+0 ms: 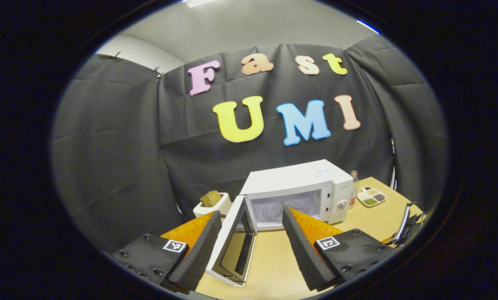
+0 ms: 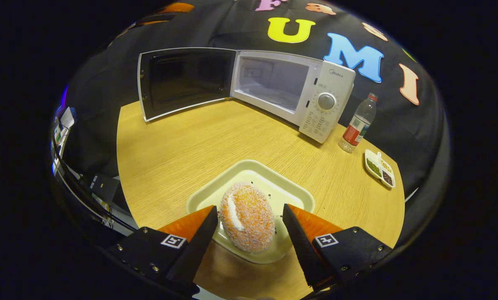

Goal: Open the microwave oven with the left hand, put the food in, and close the microwave oven.

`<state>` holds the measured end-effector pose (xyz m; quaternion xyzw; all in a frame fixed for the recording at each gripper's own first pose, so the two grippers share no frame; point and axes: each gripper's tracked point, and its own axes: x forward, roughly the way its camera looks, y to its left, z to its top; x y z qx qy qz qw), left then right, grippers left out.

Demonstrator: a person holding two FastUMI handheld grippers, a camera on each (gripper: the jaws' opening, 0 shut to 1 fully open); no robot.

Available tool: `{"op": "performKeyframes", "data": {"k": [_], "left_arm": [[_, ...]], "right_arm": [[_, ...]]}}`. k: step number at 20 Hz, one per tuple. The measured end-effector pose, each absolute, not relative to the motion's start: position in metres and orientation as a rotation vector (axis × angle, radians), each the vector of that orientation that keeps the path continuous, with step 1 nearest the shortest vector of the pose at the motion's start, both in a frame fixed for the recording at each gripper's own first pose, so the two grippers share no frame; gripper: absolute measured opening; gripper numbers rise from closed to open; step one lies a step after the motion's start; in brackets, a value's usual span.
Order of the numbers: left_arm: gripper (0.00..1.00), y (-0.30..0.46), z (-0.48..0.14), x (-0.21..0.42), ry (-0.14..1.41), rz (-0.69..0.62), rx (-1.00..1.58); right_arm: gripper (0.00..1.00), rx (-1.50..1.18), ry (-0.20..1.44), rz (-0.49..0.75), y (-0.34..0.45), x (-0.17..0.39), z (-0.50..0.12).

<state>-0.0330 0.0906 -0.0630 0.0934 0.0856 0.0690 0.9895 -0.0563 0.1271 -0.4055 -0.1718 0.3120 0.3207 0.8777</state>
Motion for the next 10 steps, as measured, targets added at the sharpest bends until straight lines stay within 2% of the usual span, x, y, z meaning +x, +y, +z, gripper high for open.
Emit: {"op": "performKeyframes", "data": {"k": [3, 5, 6, 7, 9, 10], "left_arm": [[0.93, 0.094, -0.067, -0.030, 0.172, 0.130, 0.151], [0.96, 0.097, -0.068, -0.031, 0.176, 0.130, 0.153], [0.98, 0.098, -0.069, -0.030, 0.179, 0.130, 0.151], [1.00, 0.099, -0.070, -0.030, 0.181, 0.131, 0.150], [1.00, 0.102, -0.071, -0.030, 0.185, 0.130, 0.151], [1.00, 0.103, -0.072, -0.030, 0.186, 0.126, 0.155]], "right_arm": [[0.94, -0.354, 0.669, 0.676, 0.130, -0.050, -0.413], [0.90, -0.342, 0.684, 0.702, 0.135, -0.055, -0.415], [0.87, -0.347, 0.691, 0.705, 0.136, -0.056, -0.416], [0.78, -0.357, 0.686, 0.711, 0.136, -0.055, -0.414], [0.78, -0.365, 0.693, 0.719, 0.134, -0.056, -0.413], [0.73, -0.377, 0.703, 0.727, 0.133, -0.057, -0.413]]}}
